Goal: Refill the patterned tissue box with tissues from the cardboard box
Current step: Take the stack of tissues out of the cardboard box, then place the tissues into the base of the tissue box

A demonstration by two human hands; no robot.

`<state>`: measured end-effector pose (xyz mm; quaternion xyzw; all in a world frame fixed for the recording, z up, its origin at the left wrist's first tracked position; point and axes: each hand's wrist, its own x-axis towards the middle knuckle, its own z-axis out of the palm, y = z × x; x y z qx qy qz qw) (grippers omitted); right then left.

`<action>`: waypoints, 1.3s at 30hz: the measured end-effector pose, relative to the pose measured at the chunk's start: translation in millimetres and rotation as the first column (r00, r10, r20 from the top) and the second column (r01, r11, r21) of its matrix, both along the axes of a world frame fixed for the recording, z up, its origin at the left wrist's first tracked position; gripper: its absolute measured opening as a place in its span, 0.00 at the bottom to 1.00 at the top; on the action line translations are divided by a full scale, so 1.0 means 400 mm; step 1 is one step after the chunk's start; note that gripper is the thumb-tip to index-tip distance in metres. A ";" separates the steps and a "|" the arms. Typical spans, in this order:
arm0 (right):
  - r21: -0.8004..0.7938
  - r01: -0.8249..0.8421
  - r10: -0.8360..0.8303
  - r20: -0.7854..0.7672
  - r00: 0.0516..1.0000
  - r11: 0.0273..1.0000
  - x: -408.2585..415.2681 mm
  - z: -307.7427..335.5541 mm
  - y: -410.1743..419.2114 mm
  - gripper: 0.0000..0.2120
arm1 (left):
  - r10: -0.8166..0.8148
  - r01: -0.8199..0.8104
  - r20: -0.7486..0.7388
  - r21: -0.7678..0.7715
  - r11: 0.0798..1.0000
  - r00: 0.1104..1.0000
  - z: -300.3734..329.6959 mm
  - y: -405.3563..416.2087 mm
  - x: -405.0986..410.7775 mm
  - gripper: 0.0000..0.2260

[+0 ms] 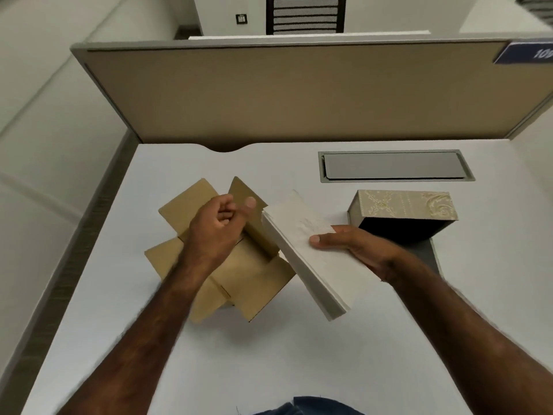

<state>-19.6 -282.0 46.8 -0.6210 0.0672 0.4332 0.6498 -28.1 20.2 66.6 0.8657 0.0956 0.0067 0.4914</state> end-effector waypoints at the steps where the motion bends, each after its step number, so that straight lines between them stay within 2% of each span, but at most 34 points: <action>1: -0.014 0.005 -0.005 0.000 1.000 1.000 -0.010 0.001 -0.027 0.22 | -0.062 0.060 -0.042 -0.032 0.998 0.997 0.012 -0.042 0.001 0.43; 5: -0.050 -0.023 0.024 0.024 0.999 0.998 -0.044 0.012 -0.123 0.30 | -0.258 0.243 -0.211 -0.096 0.965 0.943 0.020 -0.200 0.010 0.49; 7: -0.048 -0.034 0.035 0.027 0.999 0.998 -0.055 0.009 -0.170 0.29 | -0.342 0.330 -0.293 -0.090 0.940 0.893 0.021 -0.268 0.012 0.50; 9: -0.041 -0.042 0.043 0.015 0.999 0.998 -0.065 0.006 -0.213 0.27 | -0.374 0.349 -0.355 -0.137 0.927 0.857 0.016 -0.322 0.013 0.42; 11: -0.062 -0.064 0.065 0.014 0.998 0.996 -0.071 -0.002 -0.249 0.26 | -0.401 0.357 -0.412 -0.181 0.916 0.819 0.010 -0.361 0.014 0.25; 12: -0.070 -0.069 0.070 0.015 0.997 0.995 -0.073 -0.007 -0.268 0.26 | -0.427 0.361 -0.428 -0.229 0.904 0.797 0.004 -0.382 0.016 0.22; 16: -0.069 -0.113 0.112 -0.008 0.994 0.991 -0.074 -0.028 -0.334 0.20 | -0.427 0.208 -0.531 -0.422 0.882 0.732 -0.057 -0.439 0.021 0.41; 18: -0.061 -0.146 0.144 -0.037 0.989 0.987 -0.069 -0.042 -0.373 0.19 | -0.445 0.157 -0.573 -0.482 0.862 0.688 -0.072 -0.473 0.017 0.37; 20: -0.074 -0.174 0.169 -0.063 0.984 0.982 -0.062 -0.057 -0.405 0.26 | -0.469 0.122 -0.587 -0.533 0.837 0.659 -0.092 -0.500 0.015 0.31; 23: -0.107 -0.217 0.208 -0.089 0.974 0.970 -0.052 -0.081 -0.449 0.33 | -0.462 0.051 -0.616 -0.565 0.824 0.638 -0.122 -0.535 0.011 0.31; 28: -0.071 -0.253 0.242 -0.135 0.961 0.965 -0.040 -0.115 -0.508 0.26 | -0.475 0.032 -0.613 -0.591 0.806 0.631 -0.165 -0.578 0.016 0.27; 31: -0.068 -0.256 0.244 -0.148 0.959 0.964 -0.035 -0.127 -0.531 0.27 | -0.492 0.045 -0.594 -0.608 0.792 0.637 -0.188 -0.591 0.024 0.24; 35: -0.072 -0.243 0.230 -0.155 0.961 0.967 -0.021 -0.143 -0.571 0.31 | -0.511 0.056 -0.583 -0.623 0.780 0.632 -0.210 -0.608 0.036 0.25; 39: -0.092 -0.138 0.128 -0.108 0.986 0.986 -0.018 -0.166 -0.616 0.29 | -0.473 -0.004 -0.567 -0.644 0.765 0.675 -0.235 -0.612 0.046 0.27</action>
